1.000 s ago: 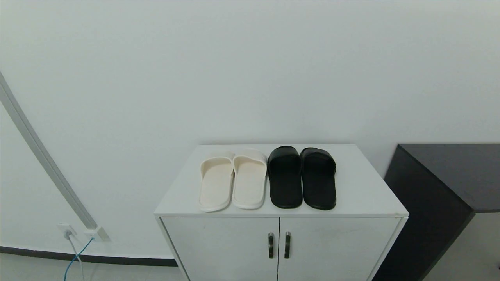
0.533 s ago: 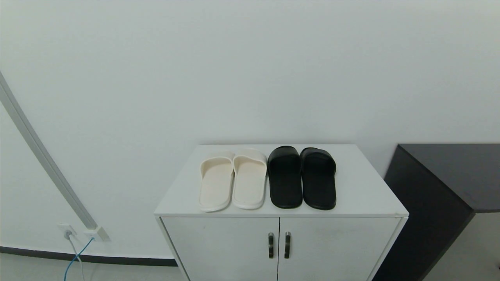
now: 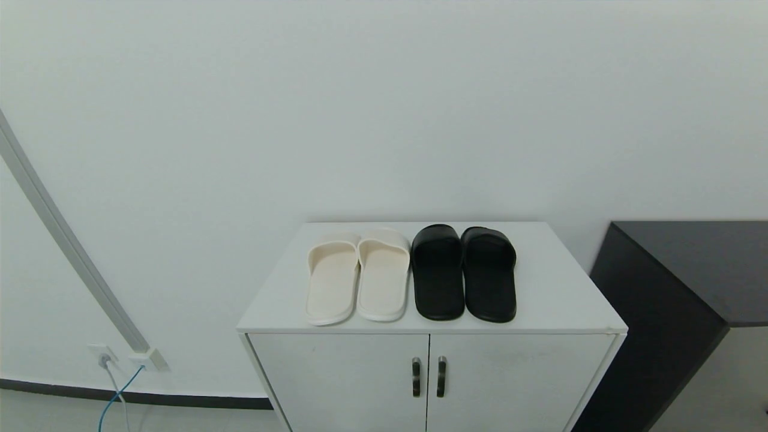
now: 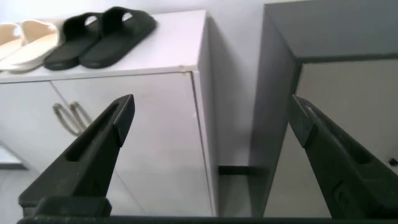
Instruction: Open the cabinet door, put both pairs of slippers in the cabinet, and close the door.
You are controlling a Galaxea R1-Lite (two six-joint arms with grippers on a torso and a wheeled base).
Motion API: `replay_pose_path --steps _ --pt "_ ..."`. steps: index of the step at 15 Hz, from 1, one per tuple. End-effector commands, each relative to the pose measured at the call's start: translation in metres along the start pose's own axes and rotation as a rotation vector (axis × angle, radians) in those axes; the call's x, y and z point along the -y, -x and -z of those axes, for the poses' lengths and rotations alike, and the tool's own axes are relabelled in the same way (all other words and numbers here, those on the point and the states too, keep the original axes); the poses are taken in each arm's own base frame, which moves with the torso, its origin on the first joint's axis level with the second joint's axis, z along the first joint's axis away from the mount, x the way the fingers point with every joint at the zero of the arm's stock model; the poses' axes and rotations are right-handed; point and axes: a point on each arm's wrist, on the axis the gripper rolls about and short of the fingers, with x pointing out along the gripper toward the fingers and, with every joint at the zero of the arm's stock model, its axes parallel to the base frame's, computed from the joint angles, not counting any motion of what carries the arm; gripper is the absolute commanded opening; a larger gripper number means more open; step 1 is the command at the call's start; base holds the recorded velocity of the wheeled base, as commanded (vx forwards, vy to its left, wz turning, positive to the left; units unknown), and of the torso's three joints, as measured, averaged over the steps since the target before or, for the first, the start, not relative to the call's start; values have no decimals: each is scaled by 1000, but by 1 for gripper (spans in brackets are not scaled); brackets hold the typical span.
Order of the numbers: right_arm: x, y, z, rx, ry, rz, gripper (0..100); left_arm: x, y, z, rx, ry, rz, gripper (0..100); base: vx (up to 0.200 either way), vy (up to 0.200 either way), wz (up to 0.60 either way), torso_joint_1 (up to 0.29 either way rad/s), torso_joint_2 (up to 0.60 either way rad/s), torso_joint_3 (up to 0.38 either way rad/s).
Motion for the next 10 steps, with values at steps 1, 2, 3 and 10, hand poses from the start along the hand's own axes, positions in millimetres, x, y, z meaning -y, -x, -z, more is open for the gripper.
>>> replay_pose_path --steps 1,2,3,10 --pt "-1 -51 -30 -164 -12 -64 100 0 0 0 -1 -1 0 0 0 0 0 0 0 0" --pt "-3 -64 -34 -183 -8 -92 100 0 0 0 -1 -3 0 0 0 0 0 0 0 0" --pt "-6 -77 -40 -188 -1 -137 100 0 0 0 -1 -3 0 0 0 0 0 0 0 0" --pt "-67 -126 -76 -229 22 -265 100 0 0 0 -1 -6 -2 0 0 0 0 0 0 0"
